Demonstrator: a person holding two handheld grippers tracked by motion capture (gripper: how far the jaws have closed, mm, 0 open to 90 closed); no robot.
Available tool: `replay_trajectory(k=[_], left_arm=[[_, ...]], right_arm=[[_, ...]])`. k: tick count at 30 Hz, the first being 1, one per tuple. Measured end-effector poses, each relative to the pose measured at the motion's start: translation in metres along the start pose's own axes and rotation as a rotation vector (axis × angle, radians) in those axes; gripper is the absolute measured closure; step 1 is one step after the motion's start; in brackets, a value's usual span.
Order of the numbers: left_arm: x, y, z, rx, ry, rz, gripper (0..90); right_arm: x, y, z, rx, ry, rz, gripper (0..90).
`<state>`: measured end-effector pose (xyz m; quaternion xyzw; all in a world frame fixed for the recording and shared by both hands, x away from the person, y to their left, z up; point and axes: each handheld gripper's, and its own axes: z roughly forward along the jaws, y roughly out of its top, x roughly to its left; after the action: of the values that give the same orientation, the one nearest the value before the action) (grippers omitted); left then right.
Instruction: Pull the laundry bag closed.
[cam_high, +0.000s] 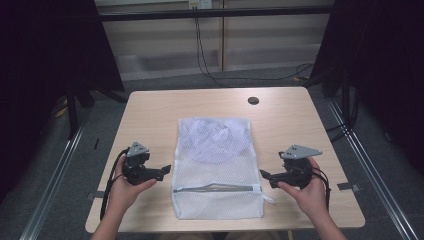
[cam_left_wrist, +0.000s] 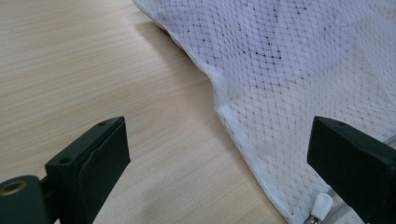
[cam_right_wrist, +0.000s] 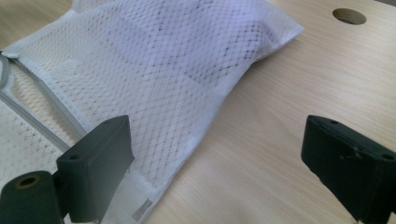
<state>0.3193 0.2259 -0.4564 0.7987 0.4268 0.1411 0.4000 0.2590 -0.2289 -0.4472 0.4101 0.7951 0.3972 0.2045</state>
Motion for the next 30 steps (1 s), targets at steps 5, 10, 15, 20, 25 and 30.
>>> replay_trajectory(k=[5,10,15,20,25,30], left_arm=[[0.000,0.000,0.000,0.004,-0.012,0.002,6.2],[0.000,0.001,0.000,0.007,-0.023,-0.002,6.3],[-0.001,0.000,0.000,0.021,-0.021,0.001,6.4],[-0.001,-0.001,-0.002,0.029,-0.021,-0.002,6.7],[-0.003,-0.002,-0.003,0.036,-0.027,0.009,6.8],[-0.002,-0.002,-0.003,0.031,-0.025,-0.001,6.8]], right_arm=[[0.007,0.003,0.004,-0.006,0.013,-0.023,8.8],[0.012,0.004,0.009,0.017,0.017,-0.045,8.8],[0.023,0.013,0.015,0.023,0.041,-0.072,8.8],[0.034,0.020,0.024,0.035,0.065,-0.083,8.8],[0.049,0.030,0.033,0.025,0.125,-0.067,9.1],[0.061,0.036,0.040,0.014,0.148,-0.083,9.5]])
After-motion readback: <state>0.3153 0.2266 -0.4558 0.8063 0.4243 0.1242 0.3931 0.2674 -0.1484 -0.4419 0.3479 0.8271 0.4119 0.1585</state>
